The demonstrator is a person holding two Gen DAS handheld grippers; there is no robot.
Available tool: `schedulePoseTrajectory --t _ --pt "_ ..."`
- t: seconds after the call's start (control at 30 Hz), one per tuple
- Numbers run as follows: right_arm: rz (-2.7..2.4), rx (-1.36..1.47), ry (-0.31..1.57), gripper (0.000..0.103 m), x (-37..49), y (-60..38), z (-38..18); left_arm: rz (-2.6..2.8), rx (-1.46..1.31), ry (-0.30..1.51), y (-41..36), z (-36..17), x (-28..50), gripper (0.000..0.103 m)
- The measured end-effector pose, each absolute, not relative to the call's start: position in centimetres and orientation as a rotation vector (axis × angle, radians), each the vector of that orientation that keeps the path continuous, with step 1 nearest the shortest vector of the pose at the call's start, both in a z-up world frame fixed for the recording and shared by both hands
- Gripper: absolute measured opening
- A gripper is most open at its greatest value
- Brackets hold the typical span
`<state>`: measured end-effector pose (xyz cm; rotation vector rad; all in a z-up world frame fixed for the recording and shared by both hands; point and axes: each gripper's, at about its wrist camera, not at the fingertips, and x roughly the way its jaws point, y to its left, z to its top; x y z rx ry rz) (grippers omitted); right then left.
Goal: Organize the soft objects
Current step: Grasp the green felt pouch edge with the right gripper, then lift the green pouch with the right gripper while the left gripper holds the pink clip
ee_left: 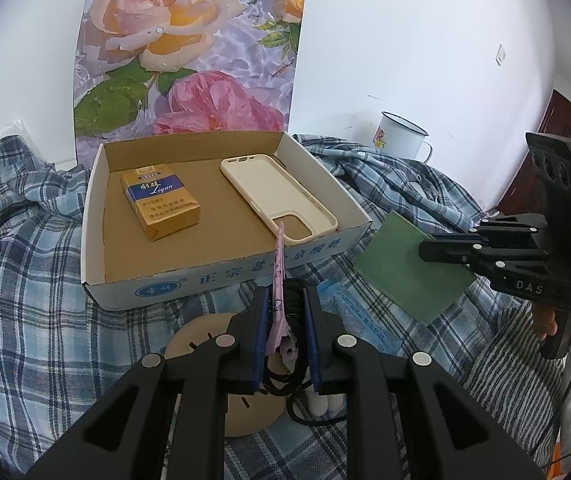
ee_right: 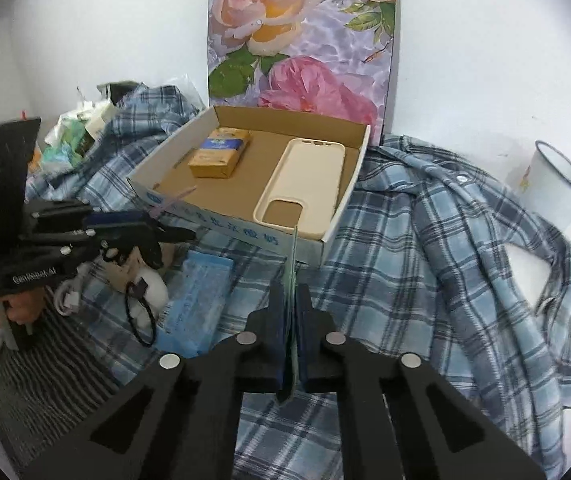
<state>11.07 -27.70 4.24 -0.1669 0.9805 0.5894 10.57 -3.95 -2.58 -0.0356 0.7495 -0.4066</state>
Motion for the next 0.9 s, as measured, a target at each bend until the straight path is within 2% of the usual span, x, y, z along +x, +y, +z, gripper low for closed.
schedulePoseTrajectory --t 0.37,0.9 --pt "0.578 -0.15 0.829 0.004 9.4 -27.8 7.5 -0.385 -0.049 0.696 -3.4 -0.5 9.9 0.018" --pt "0.625 -0.118 0.508 0.004 7.4 -25.8 18.0 -0.306 0.008 0.479 -2.6 9.3 6.6 0.018"
